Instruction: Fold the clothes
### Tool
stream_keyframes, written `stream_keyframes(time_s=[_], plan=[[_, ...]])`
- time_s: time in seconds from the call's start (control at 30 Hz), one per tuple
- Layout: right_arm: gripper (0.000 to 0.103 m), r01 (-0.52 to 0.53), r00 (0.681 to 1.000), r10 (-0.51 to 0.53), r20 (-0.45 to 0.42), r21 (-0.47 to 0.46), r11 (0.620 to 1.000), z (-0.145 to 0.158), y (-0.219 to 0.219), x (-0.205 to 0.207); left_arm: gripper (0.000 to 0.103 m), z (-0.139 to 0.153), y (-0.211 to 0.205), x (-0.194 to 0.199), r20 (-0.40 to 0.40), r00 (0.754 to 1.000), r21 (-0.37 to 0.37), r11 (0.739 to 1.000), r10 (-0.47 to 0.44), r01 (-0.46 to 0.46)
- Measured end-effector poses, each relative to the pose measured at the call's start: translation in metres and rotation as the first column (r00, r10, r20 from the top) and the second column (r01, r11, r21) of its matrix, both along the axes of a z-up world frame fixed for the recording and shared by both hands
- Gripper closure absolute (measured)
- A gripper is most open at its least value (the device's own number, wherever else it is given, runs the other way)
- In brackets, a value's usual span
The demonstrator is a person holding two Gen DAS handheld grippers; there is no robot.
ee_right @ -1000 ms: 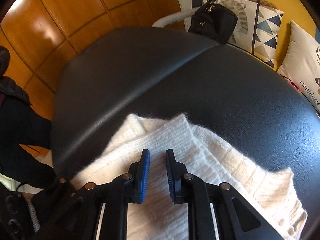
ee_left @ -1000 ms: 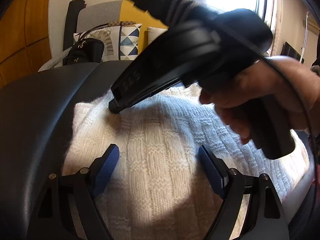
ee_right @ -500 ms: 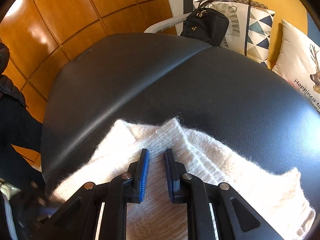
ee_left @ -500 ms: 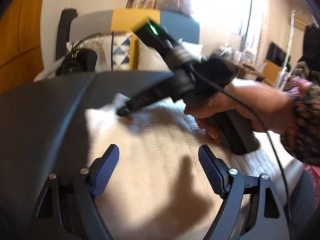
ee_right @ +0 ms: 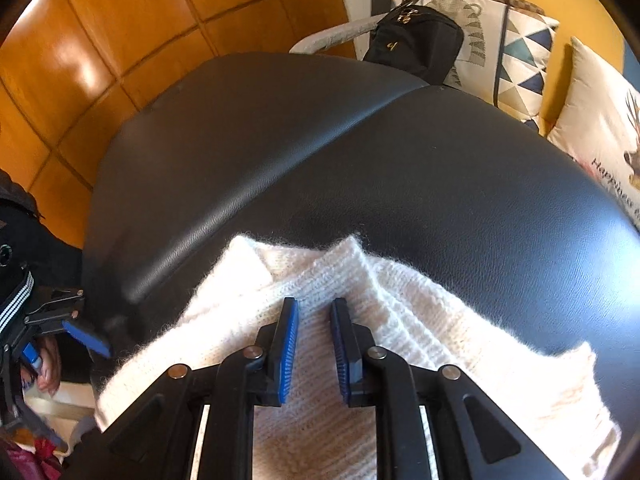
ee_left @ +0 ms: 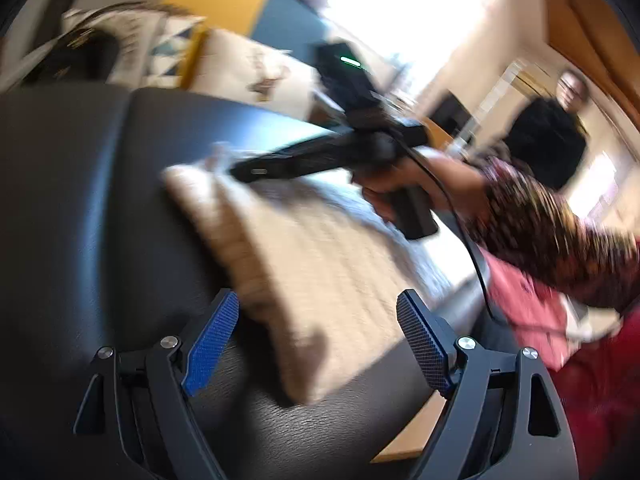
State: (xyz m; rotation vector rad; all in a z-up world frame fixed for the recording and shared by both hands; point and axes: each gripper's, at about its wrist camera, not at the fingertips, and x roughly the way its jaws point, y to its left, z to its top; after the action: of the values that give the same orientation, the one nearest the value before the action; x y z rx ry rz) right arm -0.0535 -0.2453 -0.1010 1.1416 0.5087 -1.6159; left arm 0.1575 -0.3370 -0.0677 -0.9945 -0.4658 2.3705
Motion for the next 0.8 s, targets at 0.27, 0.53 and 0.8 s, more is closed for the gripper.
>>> stream_keyframes(time_s=[0.27, 0.53, 0.8], plan=[[0.087, -0.025, 1.000, 0.025, -0.002, 0.045, 0.999, 0.000, -0.006, 0.000, 0.019, -0.016, 0.014, -0.007, 0.055, 0.993, 0.048, 0.994, -0.105, 0.103], [0.087, -0.036, 0.999, 0.036, 0.007, 0.073, 0.997, 0.002, -0.011, -0.002, 0.019, -0.036, 0.032, -0.029, 0.142, 0.915, 0.200, 0.916, -0.379, 0.348], [0.086, -0.048, 0.998, 0.052, -0.041, 0.107, 0.993, 0.003, -0.015, 0.006, 0.020, -0.036, 0.041, -0.033, 0.212, 0.805, 0.289, 0.823, -0.553, 0.489]])
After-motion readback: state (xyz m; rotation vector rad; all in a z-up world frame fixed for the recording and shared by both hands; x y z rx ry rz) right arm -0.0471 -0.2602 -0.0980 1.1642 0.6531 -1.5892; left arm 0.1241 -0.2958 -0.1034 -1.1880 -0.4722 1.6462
